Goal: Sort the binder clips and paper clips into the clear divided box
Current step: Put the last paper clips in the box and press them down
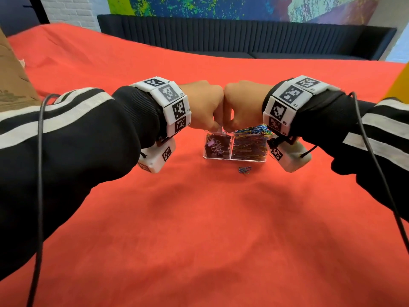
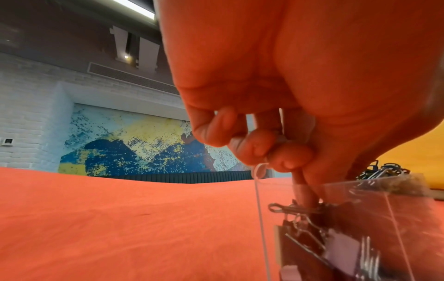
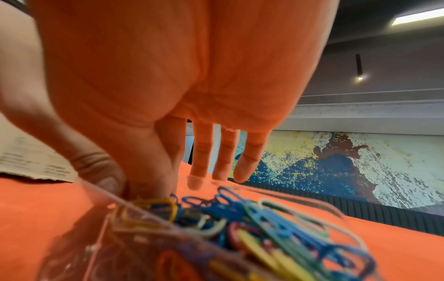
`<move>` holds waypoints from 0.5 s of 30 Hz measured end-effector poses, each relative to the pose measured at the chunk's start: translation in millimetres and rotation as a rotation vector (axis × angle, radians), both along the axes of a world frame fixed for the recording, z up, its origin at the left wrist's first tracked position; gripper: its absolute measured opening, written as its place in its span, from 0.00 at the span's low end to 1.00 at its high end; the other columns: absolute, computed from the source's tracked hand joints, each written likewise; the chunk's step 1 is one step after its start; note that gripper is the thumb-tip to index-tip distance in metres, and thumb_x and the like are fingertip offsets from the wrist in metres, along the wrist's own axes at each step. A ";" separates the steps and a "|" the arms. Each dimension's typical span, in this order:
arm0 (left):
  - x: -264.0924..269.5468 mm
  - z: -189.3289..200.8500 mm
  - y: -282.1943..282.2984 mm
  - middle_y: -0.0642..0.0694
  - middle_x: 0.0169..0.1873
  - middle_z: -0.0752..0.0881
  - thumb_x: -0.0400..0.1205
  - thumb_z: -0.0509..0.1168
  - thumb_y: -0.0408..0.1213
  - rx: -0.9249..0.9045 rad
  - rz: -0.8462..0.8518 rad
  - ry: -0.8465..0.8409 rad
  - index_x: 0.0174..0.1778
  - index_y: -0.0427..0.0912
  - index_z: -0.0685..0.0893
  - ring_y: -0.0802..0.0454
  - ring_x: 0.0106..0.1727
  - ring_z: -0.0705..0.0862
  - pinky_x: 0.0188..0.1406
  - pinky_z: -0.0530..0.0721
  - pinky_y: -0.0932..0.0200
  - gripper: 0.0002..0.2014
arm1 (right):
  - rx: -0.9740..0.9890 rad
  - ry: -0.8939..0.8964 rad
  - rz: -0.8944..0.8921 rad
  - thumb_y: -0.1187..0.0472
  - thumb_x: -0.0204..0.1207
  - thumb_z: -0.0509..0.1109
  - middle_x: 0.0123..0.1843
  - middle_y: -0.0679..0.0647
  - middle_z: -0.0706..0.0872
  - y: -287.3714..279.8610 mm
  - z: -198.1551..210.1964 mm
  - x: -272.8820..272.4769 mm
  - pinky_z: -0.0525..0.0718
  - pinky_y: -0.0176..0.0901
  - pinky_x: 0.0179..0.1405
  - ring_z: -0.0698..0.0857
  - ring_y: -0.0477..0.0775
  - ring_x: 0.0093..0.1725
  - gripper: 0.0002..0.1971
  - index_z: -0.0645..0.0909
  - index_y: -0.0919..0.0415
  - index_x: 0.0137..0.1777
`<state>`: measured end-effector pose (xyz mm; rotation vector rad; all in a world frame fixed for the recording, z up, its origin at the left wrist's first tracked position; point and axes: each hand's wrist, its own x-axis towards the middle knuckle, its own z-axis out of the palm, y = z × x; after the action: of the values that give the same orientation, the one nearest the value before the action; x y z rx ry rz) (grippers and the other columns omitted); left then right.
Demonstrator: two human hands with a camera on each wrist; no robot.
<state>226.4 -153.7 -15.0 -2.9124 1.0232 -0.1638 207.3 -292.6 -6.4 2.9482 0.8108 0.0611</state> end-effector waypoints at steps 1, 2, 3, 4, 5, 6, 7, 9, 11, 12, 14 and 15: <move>-0.1 -0.3 0.5 0.67 0.18 0.80 0.74 0.73 0.46 -0.004 0.001 0.000 0.43 0.54 0.93 0.65 0.28 0.76 0.28 0.69 0.71 0.06 | 0.008 -0.005 0.000 0.63 0.70 0.74 0.45 0.56 0.92 0.2 -1.2 0.6 0.87 0.54 0.52 0.87 0.64 0.48 0.06 0.90 0.55 0.44; -0.4 -0.6 0.8 0.64 0.18 0.79 0.74 0.73 0.46 -0.010 0.002 -0.001 0.43 0.54 0.93 0.66 0.28 0.76 0.28 0.69 0.71 0.06 | 0.011 -0.014 -0.002 0.63 0.70 0.73 0.44 0.57 0.92 0.0 -2.0 2.0 0.87 0.54 0.51 0.87 0.64 0.47 0.05 0.90 0.56 0.43; -0.5 -0.9 0.8 0.63 0.18 0.78 0.74 0.73 0.46 -0.015 0.003 -0.004 0.43 0.54 0.93 0.66 0.28 0.75 0.27 0.68 0.71 0.05 | 0.014 -0.026 -0.008 0.63 0.69 0.73 0.44 0.57 0.92 -0.9 -1.9 3.9 0.87 0.55 0.50 0.87 0.64 0.46 0.05 0.90 0.57 0.43; -1.0 -0.9 0.2 0.63 0.18 0.77 0.74 0.73 0.47 -0.021 0.005 -0.008 0.43 0.54 0.93 0.66 0.27 0.75 0.27 0.68 0.70 0.05 | 0.019 -0.043 -0.013 0.61 0.69 0.73 0.43 0.57 0.92 -2.9 -0.4 5.4 0.88 0.56 0.49 0.87 0.65 0.45 0.06 0.91 0.58 0.42; -1.4 -0.6 -1.0 0.63 0.19 0.76 0.73 0.74 0.48 -0.027 0.006 -0.015 0.43 0.55 0.93 0.66 0.27 0.75 0.27 0.68 0.67 0.06 | 0.033 -0.060 -0.019 0.59 0.68 0.73 0.43 0.56 0.92 -6.4 2.3 6.5 0.88 0.56 0.49 0.88 0.65 0.45 0.06 0.91 0.58 0.41; -1.9 -0.1 -2.6 0.63 0.19 0.77 0.73 0.74 0.49 -0.032 0.009 -0.019 0.43 0.56 0.93 0.65 0.27 0.75 0.28 0.69 0.64 0.06 | 0.058 -0.074 -0.025 0.58 0.67 0.74 0.44 0.55 0.93 -11.1 5.9 7.4 0.88 0.55 0.49 0.88 0.63 0.46 0.06 0.92 0.56 0.39; -1.9 0.1 -4.4 0.62 0.21 0.77 0.72 0.74 0.50 -0.035 0.012 -0.018 0.43 0.57 0.93 0.65 0.28 0.75 0.31 0.70 0.63 0.06 | 0.089 -0.081 -0.034 0.56 0.67 0.74 0.46 0.53 0.93 -17.1 10.5 7.0 0.88 0.54 0.51 0.88 0.62 0.48 0.06 0.92 0.54 0.39; -1.1 0.6 -8.2 0.59 0.22 0.79 0.71 0.75 0.51 -0.039 0.012 -0.005 0.43 0.58 0.92 0.63 0.28 0.76 0.35 0.74 0.61 0.07 | 0.158 -0.085 -0.075 0.53 0.68 0.75 0.49 0.49 0.93 -31.7 19.0 3.8 0.86 0.53 0.57 0.89 0.57 0.52 0.06 0.93 0.51 0.40; 0.3 1.0 -12.1 0.56 0.23 0.81 0.71 0.75 0.53 -0.033 0.010 0.008 0.44 0.59 0.93 0.62 0.29 0.78 0.36 0.77 0.60 0.08 | 0.218 -0.067 -0.118 0.47 0.64 0.76 0.49 0.47 0.93 -47.9 22.4 0.2 0.85 0.53 0.60 0.89 0.54 0.53 0.09 0.93 0.48 0.40; 1.4 1.1 -13.6 0.56 0.24 0.82 0.71 0.75 0.53 -0.020 0.010 0.012 0.44 0.60 0.93 0.61 0.29 0.79 0.35 0.77 0.60 0.09 | 0.241 -0.052 -0.133 0.44 0.60 0.74 0.48 0.46 0.93 -55.3 22.3 -0.7 0.85 0.54 0.60 0.89 0.54 0.52 0.12 0.92 0.46 0.39; 3.9 1.2 -15.9 0.54 0.26 0.85 0.71 0.75 0.54 0.009 0.010 0.025 0.45 0.61 0.93 0.60 0.30 0.79 0.33 0.76 0.61 0.09 | 0.272 -0.014 -0.162 0.39 0.54 0.70 0.46 0.46 0.93 -66.3 19.0 -3.2 0.85 0.54 0.59 0.90 0.52 0.50 0.16 0.92 0.43 0.37; 5.0 1.3 -16.6 0.54 0.26 0.85 0.71 0.74 0.54 0.024 0.011 0.036 0.46 0.61 0.92 0.60 0.30 0.79 0.33 0.74 0.61 0.09 | 0.293 0.005 -0.170 0.37 0.52 0.69 0.46 0.45 0.93 -70.5 16.4 -3.7 0.86 0.54 0.59 0.90 0.51 0.50 0.17 0.92 0.41 0.36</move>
<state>231.4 -170.2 -13.7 -2.9096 1.0062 -0.0988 203.6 -363.1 10.0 3.2814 0.5925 0.1758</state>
